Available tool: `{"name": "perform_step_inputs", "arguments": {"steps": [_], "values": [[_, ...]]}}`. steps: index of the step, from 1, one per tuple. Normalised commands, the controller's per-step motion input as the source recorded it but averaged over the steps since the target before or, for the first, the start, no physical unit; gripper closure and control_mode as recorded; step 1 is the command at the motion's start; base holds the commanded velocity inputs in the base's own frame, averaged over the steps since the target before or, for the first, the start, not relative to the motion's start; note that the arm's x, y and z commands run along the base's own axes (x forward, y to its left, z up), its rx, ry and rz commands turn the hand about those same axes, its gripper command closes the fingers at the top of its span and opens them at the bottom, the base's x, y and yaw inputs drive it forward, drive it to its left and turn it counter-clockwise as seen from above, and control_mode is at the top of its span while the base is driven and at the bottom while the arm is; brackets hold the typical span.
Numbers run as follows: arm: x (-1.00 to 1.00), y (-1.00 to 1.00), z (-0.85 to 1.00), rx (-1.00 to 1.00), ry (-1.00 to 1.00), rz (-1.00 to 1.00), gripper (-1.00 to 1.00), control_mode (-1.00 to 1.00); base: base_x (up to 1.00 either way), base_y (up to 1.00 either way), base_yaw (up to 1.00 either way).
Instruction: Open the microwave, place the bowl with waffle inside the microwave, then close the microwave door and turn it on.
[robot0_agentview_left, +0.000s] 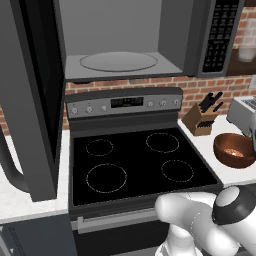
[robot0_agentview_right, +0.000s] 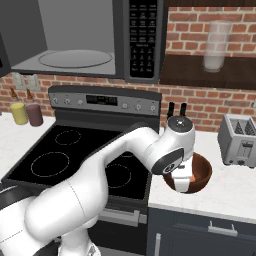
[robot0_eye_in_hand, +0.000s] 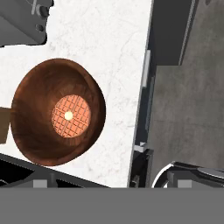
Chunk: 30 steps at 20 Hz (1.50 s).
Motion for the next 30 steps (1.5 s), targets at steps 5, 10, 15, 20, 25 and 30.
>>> {"name": "perform_step_inputs", "arguments": {"steps": [5, 10, 15, 20, 25, 30], "values": [[0.29, -0.04, -0.39, -0.01, 0.14, 0.10, -1.00, -1.00, 0.00, 0.00, 0.00], [0.00, -0.15, -0.48, 0.00, 0.02, 0.14, -1.00, -1.00, 0.00, 0.00, 0.00], [0.04, -0.07, -0.43, 0.00, 0.02, 0.12, -1.00, -1.00, 0.00, 0.00, 0.00], [0.32, -0.07, -0.10, 0.00, 0.07, 0.07, -1.00, -1.00, 0.00, 0.00, 0.00], [0.41, -0.15, -0.14, 0.00, 0.12, 0.01, -1.00, -1.00, 0.00, 0.00, 0.00], [0.28, -0.22, -0.23, 0.00, 0.09, 0.00, -1.00, -1.00, 0.00, 0.00, 0.00]]}}
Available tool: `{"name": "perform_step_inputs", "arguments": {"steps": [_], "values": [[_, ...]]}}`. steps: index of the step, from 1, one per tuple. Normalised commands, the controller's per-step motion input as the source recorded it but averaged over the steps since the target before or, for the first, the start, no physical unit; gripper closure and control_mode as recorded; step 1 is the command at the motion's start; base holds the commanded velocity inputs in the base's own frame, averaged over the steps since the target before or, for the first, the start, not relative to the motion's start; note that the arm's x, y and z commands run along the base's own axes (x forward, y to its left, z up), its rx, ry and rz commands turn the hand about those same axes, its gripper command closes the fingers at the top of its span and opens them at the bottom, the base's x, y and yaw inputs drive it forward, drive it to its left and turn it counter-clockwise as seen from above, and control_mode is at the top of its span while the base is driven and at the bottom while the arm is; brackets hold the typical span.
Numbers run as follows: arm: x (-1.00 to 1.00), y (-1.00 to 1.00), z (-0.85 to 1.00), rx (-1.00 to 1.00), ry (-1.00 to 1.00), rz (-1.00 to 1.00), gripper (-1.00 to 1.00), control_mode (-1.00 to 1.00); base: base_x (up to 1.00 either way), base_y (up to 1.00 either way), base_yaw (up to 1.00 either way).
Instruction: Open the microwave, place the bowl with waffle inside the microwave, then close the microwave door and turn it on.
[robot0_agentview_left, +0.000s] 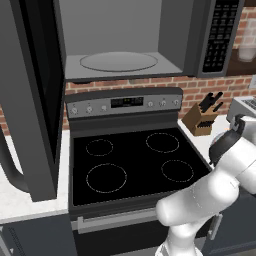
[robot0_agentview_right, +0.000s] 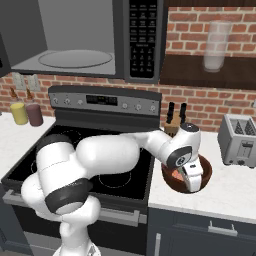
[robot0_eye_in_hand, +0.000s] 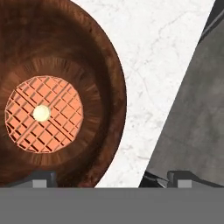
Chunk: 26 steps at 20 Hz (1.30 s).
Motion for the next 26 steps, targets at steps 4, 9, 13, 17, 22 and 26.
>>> {"name": "perform_step_inputs", "arguments": {"steps": [4, 9, 13, 17, 22, 26], "values": [[0.17, -0.19, -0.27, 0.00, 0.05, 0.00, -1.00, -1.00, 0.00, 0.00, 0.00], [0.21, -0.15, -0.29, 0.00, 0.06, 0.00, -1.00, -1.00, 0.00, 0.00, 0.00], [0.28, -0.13, -0.30, 0.00, 0.06, 0.00, -1.00, -1.00, 0.00, 0.00, 0.00], [0.03, -0.25, -0.31, 0.00, 0.01, 0.00, -1.00, -1.00, 0.00, 0.00, 0.00], [-0.30, -0.09, -0.27, 0.00, -0.06, 0.00, -1.00, -1.00, 0.00, 0.00, 0.00], [-0.25, 0.08, -0.13, 0.00, -0.08, 0.00, 1.00, -1.00, 0.00, 0.00, 0.00]]}}
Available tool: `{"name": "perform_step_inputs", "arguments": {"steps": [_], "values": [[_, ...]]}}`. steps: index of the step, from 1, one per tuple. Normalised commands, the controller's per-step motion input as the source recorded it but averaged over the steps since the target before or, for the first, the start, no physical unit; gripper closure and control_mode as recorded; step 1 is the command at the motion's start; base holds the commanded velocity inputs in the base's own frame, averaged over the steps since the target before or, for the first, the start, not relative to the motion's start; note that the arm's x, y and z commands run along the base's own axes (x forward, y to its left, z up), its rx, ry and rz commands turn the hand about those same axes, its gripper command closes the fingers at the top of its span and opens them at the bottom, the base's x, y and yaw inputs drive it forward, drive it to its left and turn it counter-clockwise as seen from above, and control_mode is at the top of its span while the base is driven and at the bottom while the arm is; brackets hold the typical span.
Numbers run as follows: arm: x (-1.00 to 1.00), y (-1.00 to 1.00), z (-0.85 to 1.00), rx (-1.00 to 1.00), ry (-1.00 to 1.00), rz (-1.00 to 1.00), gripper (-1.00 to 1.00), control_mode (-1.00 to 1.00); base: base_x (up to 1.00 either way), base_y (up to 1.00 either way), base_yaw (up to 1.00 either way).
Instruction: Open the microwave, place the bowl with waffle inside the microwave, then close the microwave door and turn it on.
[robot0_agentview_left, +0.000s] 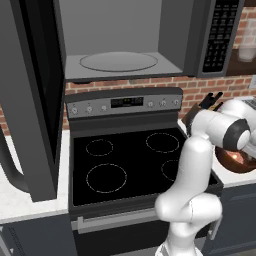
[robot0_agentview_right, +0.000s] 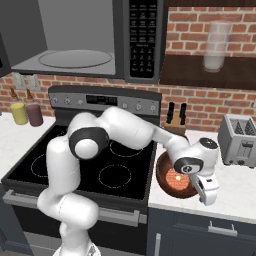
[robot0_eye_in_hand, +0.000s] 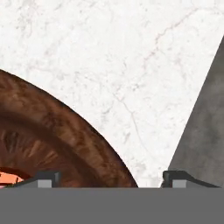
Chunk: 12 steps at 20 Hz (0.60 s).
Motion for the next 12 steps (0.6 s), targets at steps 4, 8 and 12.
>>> {"name": "perform_step_inputs", "arguments": {"steps": [4, 8, 12], "values": [[-0.01, 0.20, -0.02, 0.00, -0.05, 0.00, 1.00, -1.00, 0.00, 0.00, 0.00], [0.00, 0.10, 0.00, 0.00, -0.06, -0.01, 1.00, -1.00, 0.00, 0.00, 0.00], [0.00, 0.23, -0.03, 0.00, -0.05, -0.01, 1.00, -1.00, 0.00, 0.00, 0.00]]}}
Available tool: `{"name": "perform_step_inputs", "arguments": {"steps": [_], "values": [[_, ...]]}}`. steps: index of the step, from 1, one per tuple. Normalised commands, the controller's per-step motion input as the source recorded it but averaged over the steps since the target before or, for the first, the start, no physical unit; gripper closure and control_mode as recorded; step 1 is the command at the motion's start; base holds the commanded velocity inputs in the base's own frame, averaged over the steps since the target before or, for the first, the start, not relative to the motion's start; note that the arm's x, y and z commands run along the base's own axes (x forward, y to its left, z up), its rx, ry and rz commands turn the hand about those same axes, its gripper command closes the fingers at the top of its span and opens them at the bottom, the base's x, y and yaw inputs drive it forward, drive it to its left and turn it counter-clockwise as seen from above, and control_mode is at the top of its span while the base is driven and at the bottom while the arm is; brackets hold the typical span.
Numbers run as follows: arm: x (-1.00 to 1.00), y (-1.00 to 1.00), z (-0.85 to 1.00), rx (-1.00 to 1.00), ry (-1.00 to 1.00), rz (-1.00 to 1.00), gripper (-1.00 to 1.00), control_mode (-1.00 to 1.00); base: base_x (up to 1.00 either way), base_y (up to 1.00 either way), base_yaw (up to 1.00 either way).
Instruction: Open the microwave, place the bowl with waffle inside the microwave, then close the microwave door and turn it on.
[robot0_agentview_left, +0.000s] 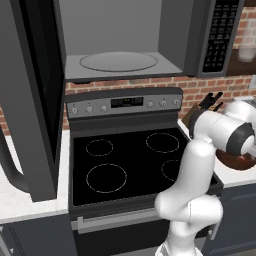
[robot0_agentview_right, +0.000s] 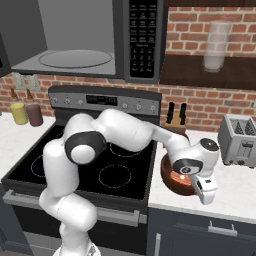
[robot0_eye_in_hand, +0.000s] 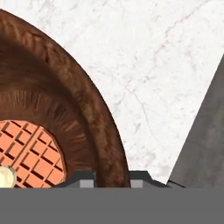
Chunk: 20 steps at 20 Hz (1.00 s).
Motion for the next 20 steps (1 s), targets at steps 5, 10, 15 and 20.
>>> {"name": "perform_step_inputs", "arguments": {"steps": [5, 10, 15, 20], "values": [[-0.31, 0.07, 0.14, 0.04, -0.16, -0.03, 1.00, -1.00, 0.00, 0.00, 0.00], [-0.92, 0.01, 0.67, 0.12, -0.31, -0.05, 1.00, -1.00, 0.00, 0.00, 0.00], [-0.88, 0.31, 0.89, 0.01, -0.16, -0.05, 1.00, -1.00, 0.00, 0.00, 0.00], [-0.70, 0.66, 0.92, 0.00, -0.16, -0.11, 1.00, -1.00, 0.00, 0.00, 0.00]]}}
